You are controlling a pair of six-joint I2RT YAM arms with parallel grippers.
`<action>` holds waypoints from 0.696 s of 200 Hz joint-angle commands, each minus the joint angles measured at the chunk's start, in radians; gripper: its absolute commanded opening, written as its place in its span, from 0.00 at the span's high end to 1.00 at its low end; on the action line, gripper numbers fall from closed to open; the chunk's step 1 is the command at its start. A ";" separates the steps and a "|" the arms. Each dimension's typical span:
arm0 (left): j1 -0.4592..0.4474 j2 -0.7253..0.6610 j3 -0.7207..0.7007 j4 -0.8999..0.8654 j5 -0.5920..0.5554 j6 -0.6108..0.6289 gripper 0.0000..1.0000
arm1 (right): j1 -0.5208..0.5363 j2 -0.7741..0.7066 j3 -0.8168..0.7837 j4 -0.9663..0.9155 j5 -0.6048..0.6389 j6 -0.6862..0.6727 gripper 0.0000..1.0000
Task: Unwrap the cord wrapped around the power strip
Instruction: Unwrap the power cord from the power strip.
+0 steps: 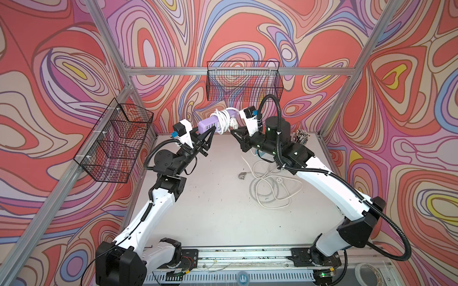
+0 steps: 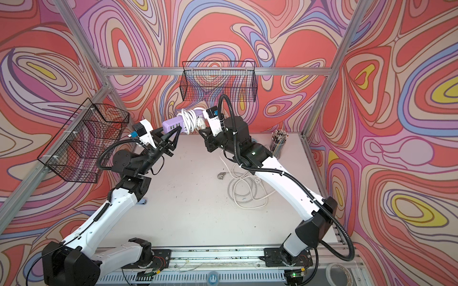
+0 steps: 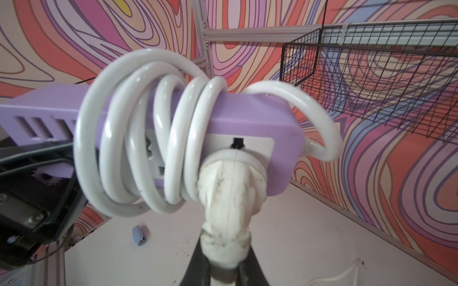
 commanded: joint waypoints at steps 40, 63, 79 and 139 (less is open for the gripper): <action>-0.009 0.007 -0.003 0.040 -0.020 0.022 1.00 | -0.011 -0.060 -0.001 0.000 -0.058 -0.043 1.00; -0.008 0.004 -0.003 0.039 -0.021 0.022 1.00 | -0.098 -0.097 -0.034 0.002 -0.105 -0.019 1.00; -0.008 0.003 -0.003 0.039 -0.021 0.024 1.00 | -0.147 -0.109 -0.060 0.008 -0.135 -0.003 1.00; -0.008 0.001 -0.005 0.039 -0.023 0.027 1.00 | -0.138 -0.091 -0.068 0.048 -0.188 0.038 1.00</action>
